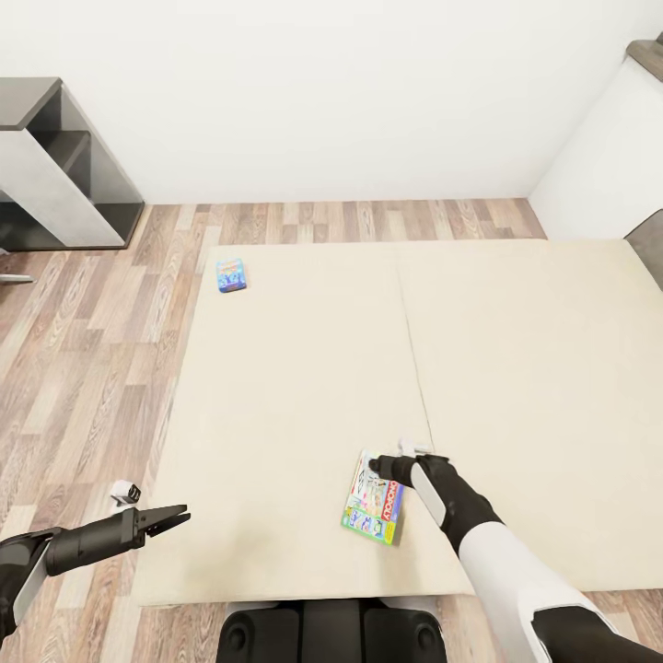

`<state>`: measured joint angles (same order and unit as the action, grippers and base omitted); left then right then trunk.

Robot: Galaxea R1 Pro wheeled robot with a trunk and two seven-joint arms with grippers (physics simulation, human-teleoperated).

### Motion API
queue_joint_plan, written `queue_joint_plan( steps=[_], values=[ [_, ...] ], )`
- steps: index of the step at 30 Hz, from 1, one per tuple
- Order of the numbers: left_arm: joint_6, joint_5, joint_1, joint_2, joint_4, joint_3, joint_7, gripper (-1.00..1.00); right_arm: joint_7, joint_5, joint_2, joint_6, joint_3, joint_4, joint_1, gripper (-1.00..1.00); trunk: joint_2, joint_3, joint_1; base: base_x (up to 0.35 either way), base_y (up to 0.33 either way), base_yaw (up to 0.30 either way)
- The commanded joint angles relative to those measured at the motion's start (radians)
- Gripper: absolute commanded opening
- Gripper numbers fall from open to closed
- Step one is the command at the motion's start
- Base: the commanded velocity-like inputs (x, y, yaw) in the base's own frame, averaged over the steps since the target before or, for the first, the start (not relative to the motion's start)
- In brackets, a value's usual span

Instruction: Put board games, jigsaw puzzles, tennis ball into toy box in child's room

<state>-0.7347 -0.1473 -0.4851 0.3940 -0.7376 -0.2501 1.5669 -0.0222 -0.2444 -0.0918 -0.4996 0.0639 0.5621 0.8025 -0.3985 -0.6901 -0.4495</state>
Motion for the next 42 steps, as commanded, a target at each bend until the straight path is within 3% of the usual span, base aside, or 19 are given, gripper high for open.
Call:
queue_joint_plan(
  steps=[1, 23, 42],
  values=[
    [-0.010, 0.000, 0.000, 0.000, 0.000, 0.000, 0.004, 1.00, -0.001, -0.005, 0.002, -0.005, 0.002, 0.001, 0.000, 1.00, -0.002, -0.001, -0.001, 0.000, 0.000, 0.000],
    [-0.011, 0.000, 0.000, 0.000, 0.000, 0.000, 0.004, 1.00, 0.002, -0.007, 0.009, -0.010, 0.004, 0.002, 0.000, 1.00, -0.002, -0.003, -0.001, 0.000, 0.000, 0.000],
    [-0.010, 0.000, 0.000, 0.000, 0.000, -0.001, 0.004, 1.00, 0.002, -0.008, 0.008, -0.008, 0.004, 0.001, 0.000, 1.00, -0.002, -0.018, -0.001, 0.000, 0.000, 0.000]
  ],
)
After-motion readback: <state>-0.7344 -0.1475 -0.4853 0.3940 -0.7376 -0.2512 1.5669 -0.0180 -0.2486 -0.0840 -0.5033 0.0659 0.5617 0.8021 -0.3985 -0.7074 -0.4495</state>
